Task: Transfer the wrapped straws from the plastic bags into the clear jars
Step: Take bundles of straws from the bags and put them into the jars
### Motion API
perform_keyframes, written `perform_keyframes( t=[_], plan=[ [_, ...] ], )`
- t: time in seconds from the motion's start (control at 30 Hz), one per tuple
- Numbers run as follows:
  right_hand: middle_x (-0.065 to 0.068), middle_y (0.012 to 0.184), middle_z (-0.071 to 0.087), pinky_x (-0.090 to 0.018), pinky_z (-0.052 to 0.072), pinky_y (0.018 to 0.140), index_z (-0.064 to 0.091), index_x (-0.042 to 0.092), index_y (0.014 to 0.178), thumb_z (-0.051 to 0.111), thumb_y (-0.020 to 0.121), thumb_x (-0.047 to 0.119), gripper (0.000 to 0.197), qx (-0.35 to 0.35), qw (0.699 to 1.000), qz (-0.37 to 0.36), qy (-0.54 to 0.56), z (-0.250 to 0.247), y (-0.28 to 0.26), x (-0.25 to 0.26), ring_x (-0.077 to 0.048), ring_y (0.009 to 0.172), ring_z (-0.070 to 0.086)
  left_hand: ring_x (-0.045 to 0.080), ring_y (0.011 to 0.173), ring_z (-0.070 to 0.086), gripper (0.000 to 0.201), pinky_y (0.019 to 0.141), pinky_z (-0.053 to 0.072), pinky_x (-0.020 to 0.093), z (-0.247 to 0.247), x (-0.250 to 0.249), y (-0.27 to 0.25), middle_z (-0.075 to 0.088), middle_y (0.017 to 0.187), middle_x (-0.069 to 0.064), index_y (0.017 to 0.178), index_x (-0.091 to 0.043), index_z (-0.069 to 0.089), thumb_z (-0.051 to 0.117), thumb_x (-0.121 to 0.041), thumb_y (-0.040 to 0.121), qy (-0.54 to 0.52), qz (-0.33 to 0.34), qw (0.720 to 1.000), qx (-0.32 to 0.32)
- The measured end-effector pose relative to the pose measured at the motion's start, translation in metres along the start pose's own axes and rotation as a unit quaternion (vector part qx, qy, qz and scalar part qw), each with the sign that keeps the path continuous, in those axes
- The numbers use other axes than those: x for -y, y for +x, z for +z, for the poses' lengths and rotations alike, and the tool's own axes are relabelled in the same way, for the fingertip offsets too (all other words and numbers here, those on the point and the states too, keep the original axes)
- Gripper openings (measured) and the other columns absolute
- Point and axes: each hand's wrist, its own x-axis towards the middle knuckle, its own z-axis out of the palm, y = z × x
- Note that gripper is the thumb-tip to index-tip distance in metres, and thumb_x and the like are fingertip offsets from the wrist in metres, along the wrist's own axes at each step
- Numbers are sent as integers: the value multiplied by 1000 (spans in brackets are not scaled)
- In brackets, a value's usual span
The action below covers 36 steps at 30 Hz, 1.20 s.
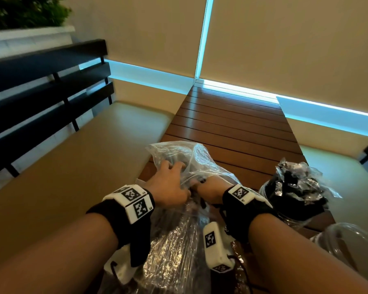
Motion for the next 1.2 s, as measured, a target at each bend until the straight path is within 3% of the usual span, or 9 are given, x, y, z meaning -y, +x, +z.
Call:
perform_keyframes(
  t=[0.1,0.23,0.33,0.5,0.7,0.83,0.9,1.07,1.2],
  plan=[
    [-6,93,66,-9,34,43,66,9,92,36,105,16,34,-16,1000,-19,6,-6,-12,1,-14,69,52,36,135,41,85,110,42,45,-1,-5,3,21,153,8,152,-25,20,62,-34,80,-10,19,1000,7],
    [-12,107,63,-13,46,65,62,4,114,35,106,16,31,-41,999,-7,10,-15,-27,2,-21,90,61,37,126,48,79,104,47,49,0,-11,12,37,142,13,145,-28,30,51,-42,70,-9,20,1000,13],
    [-10,101,62,-16,38,51,63,8,113,44,102,26,28,-60,998,10,-28,-17,-33,-2,-16,71,53,38,120,53,73,101,48,49,3,-11,20,45,133,13,140,-29,34,52,-42,71,-3,22,1000,12],
    [-11,118,63,-31,50,80,59,6,119,52,98,28,31,-88,990,44,-99,-21,-40,-9,-24,103,63,37,131,45,88,108,42,52,7,-12,29,40,147,12,149,-34,22,45,-60,68,4,27,1000,2],
    [-10,113,63,-30,51,74,59,7,114,53,94,29,30,-76,986,68,-130,-35,-77,-17,-24,91,62,37,127,50,86,104,45,52,9,-4,44,44,145,15,142,-33,31,35,-72,65,11,13,1000,1],
    [-6,100,61,-28,51,72,59,9,116,49,96,29,30,-75,985,70,-137,-54,-110,-22,-22,89,62,35,125,51,53,106,43,43,-3,-34,27,43,146,12,144,-13,36,36,-43,100,29,17,999,0],
    [-4,97,61,-26,50,69,61,11,113,49,96,29,28,-76,985,73,-133,-62,-124,-25,-19,86,61,32,126,52,49,106,43,43,-6,-41,21,47,145,13,143,-13,41,29,-42,105,10,6,1000,-13],
    [-2,100,62,-24,47,68,60,13,118,49,97,34,32,-74,985,79,-137,-79,-154,-32,-16,88,59,29,116,59,63,102,46,41,7,-39,24,59,135,12,138,-19,48,22,-59,97,10,-9,1000,-12],
    [3,87,59,-21,45,62,62,16,111,49,97,36,28,-81,988,71,-109,-91,-170,-39,-11,77,57,29,106,64,80,97,50,44,13,-38,26,66,121,13,135,-18,48,22,-71,82,-2,-2,1000,-1]
  ],
)
